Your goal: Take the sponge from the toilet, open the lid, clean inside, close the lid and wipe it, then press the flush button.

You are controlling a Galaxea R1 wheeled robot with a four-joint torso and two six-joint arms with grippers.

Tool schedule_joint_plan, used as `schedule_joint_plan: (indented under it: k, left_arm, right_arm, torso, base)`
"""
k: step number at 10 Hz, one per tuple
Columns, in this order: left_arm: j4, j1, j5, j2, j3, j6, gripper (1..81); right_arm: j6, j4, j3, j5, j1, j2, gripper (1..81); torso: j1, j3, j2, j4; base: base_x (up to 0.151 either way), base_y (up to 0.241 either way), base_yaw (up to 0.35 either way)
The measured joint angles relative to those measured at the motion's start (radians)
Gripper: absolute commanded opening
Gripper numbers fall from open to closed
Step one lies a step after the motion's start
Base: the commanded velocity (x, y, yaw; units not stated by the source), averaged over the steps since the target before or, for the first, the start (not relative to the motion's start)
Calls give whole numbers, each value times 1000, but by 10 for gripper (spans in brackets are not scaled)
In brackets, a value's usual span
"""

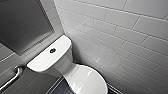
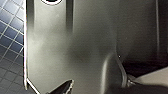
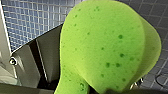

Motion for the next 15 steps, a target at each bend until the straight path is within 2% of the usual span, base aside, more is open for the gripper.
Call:
schedule_joint_plan:
  k: [2, 4, 6, 8, 10, 13, 15]
  left_arm:
    - [-30, -24, -6, -26, 26, -1, 811]
    - [-54, -34, -3, -89, 114, -4, 811]
    - [-76, -53, 3, -179, 283, -6, 811]
    - [-93, -88, 5, -277, 460, -13, 811]
    - [-120, -132, 13, -377, 605, -71, 811]
    - [-150, -256, 25, -504, 815, -245, 811]
    - [-165, -314, 18, -541, 851, -331, 811]
  right_arm:
    - [0, -47, -19, 65, -81, 14, 10]
    - [0, -78, -57, 101, -125, 33, 10]
    - [0, -97, -106, 150, -131, 77, 10]
    - [0, -111, -134, 158, -157, 109, 10]
    - [0, -116, -161, 176, -185, 120, 10]
    - [0, -116, -208, 200, -190, 161, 10]
    - [0, -117, -225, 200, -190, 175, 10]
  torso:
    - [14, 0, -21, 0]
    - [14, 0, -23, 0]
    - [14, 0, -23, 0]
    - [14, 0, -23, 0]
    - [14, 0, -23, 0]
    - [14, 0, -23, 0]
    - [14, 0, -23, 0]
  base:
    - [0, 0, 0]
    - [0, 0, 0]
    - [0, 0, 0]
    - [0, 0, 0]
    - [0, 0, 0]
    - [0, 0, 0]
    - [0, 0, 0]
